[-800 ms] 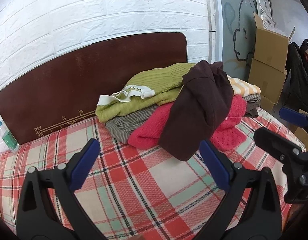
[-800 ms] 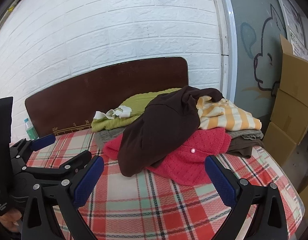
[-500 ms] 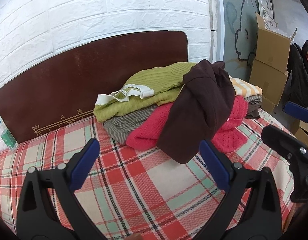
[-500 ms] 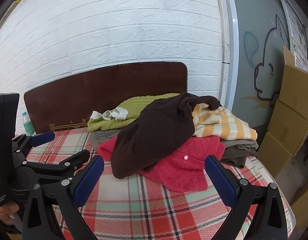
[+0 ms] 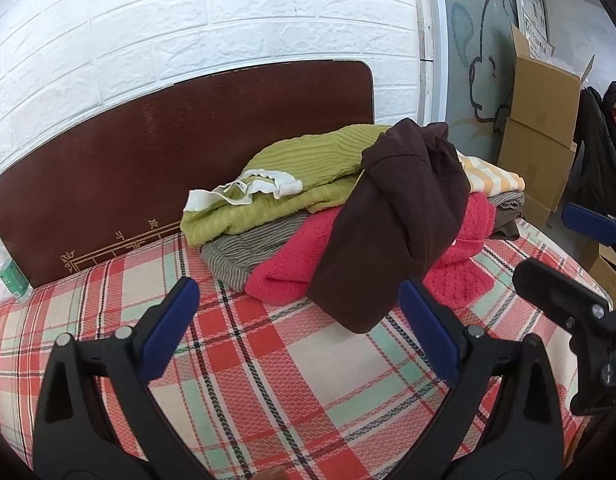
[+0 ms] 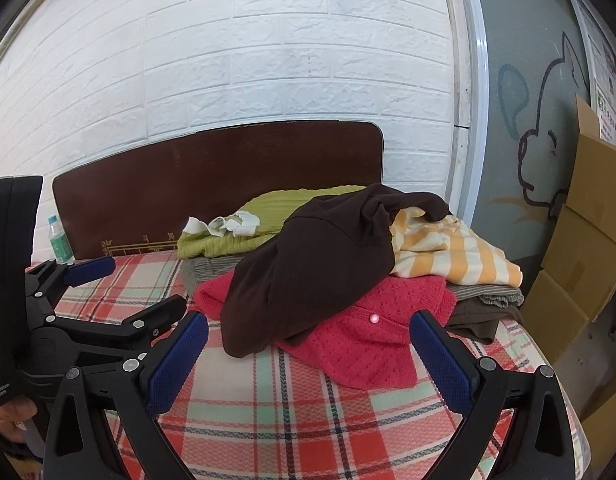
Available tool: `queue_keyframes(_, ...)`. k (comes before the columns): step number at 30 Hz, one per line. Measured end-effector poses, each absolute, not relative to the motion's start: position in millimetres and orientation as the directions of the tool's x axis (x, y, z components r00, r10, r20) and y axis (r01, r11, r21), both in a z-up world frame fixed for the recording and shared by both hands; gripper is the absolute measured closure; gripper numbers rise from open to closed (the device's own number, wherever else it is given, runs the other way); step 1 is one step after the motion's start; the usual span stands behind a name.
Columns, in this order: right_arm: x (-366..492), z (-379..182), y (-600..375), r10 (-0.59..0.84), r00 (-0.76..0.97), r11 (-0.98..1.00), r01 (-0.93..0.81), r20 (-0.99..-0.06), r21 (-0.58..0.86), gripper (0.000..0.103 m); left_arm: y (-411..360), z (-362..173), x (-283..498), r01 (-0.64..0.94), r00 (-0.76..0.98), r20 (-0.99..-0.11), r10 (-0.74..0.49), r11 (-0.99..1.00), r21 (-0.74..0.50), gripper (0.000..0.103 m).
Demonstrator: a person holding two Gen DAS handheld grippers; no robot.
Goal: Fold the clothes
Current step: 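Move both open grippers toward the dark brown sweatshirt on the pile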
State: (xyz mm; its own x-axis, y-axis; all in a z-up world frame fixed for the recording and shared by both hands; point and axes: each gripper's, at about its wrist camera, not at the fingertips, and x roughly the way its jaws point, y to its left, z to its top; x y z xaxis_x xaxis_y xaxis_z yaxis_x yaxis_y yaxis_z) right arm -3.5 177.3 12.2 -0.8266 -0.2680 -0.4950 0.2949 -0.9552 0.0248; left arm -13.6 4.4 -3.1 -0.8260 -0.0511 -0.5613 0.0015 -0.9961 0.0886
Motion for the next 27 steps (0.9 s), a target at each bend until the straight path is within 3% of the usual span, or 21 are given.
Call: queue_keyframes(27,-16,6,166,-0.268,-0.808,-0.942,0.334,-0.525,-0.032,0.0,-1,-12,-23,0.002,-0.808,-0.588,-0.044,-0.997,0.072,0.002)
